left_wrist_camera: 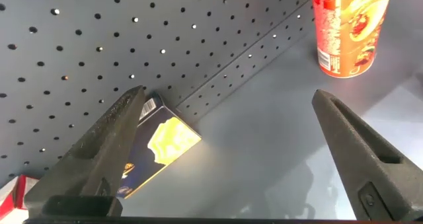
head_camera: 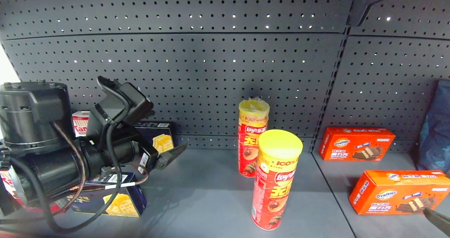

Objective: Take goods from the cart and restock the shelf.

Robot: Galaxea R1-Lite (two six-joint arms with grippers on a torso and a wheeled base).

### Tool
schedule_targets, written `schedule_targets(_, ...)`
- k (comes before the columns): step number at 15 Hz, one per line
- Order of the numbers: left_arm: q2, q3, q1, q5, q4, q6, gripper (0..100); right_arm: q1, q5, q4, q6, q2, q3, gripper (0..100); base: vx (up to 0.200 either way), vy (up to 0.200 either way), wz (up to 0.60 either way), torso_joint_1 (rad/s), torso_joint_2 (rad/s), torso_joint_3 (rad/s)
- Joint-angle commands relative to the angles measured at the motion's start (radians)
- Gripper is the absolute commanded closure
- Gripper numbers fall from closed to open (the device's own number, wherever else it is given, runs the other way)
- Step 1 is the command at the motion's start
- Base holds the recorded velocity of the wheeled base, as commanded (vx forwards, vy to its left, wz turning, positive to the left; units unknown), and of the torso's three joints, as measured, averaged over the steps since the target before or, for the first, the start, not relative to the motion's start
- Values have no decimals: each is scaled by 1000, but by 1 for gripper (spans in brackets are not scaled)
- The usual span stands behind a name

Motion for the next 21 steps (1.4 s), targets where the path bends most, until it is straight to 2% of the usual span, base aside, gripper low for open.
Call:
schedule_targets(1,7,0,5,0,0,0,0,74,-6,-103,-3,267,-33,0,0,0,0,0,0,0)
schedule_targets(5,9,3,7,-3,-5,-2,0,120,-15,-106,-4,423,-92,0,0,0,0,0,0,0)
schedule_targets(10,13,5,16,-6,-32,-3,0,148,-33,-106,-81,567,-200,0,0,0,0,0,0,0)
schedule_targets(21,49,-3,24,-8,-57,-3,0,240,-46,-109,-141,745,-281,0,0,0,0,0,0,0)
